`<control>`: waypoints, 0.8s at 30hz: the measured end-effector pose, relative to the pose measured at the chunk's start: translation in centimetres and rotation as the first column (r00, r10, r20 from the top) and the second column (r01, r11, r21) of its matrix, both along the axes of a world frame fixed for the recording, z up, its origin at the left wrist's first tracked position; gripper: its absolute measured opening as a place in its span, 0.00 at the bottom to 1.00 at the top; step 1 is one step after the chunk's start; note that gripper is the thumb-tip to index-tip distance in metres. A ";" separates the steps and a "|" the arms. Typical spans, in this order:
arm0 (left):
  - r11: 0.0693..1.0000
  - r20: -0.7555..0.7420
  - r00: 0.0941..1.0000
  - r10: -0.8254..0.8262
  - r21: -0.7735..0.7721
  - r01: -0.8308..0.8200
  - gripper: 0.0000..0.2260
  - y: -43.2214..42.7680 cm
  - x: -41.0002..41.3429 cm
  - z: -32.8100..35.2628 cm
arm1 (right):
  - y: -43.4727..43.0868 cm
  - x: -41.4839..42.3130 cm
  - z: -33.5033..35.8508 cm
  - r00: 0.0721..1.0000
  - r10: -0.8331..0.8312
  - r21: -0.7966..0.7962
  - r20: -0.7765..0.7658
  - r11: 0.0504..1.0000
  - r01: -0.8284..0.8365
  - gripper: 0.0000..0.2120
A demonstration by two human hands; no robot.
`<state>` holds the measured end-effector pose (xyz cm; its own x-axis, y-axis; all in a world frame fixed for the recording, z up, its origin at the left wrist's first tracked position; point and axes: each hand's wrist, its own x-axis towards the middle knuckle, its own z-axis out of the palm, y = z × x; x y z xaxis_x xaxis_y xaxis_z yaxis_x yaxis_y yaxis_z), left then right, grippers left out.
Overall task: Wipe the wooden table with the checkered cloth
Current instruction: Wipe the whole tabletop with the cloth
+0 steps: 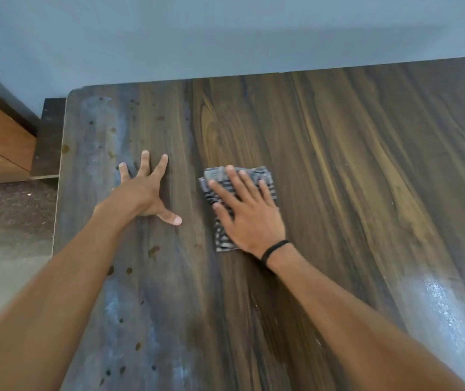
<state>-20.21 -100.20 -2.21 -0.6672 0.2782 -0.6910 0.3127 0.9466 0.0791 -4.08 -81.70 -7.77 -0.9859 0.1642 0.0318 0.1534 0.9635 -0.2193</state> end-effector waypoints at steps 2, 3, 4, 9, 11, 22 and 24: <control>1.000 -0.010 1.000 0.028 0.014 -0.028 0.69 0.2 -0.1 0.4 | 1.6 -0.3 0.6 0.992 -0.127 0.005 0.017 0.992 0.127 0.26; 0.999 -0.005 0.999 0.034 0.008 -0.034 0.69 0.3 -0.2 0.5 | 1.2 -0.7 0.7 0.976 -0.211 -0.005 0.046 0.977 0.211 0.26; 1.000 -0.003 1.000 0.030 0.002 -0.030 0.70 0.4 -0.3 0.5 | 0.1 -0.7 0.7 0.962 -0.267 -0.010 0.051 0.963 0.268 0.26; 0.998 -0.055 0.997 0.059 0.041 -0.057 0.69 -0.1 0.5 0.4 | -1.5 4.8 -0.2 0.999 -0.029 -0.039 0.030 0.999 0.030 0.27; 0.997 -0.064 0.996 0.061 0.056 -0.057 0.69 0.0 0.7 0.6 | 0.0 4.4 0.5 0.990 -0.123 -0.049 0.067 0.991 0.126 0.26; 0.999 -0.083 0.996 0.032 -0.006 -0.033 0.69 0.5 0.7 1.1 | -1.5 6.6 0.1 0.967 -0.246 -0.054 0.066 0.967 0.249 0.26; 0.999 -0.081 0.996 0.029 -0.012 -0.030 0.69 0.4 0.7 1.1 | -3.9 7.3 -0.1 0.972 -0.230 -0.038 0.043 0.972 0.232 0.27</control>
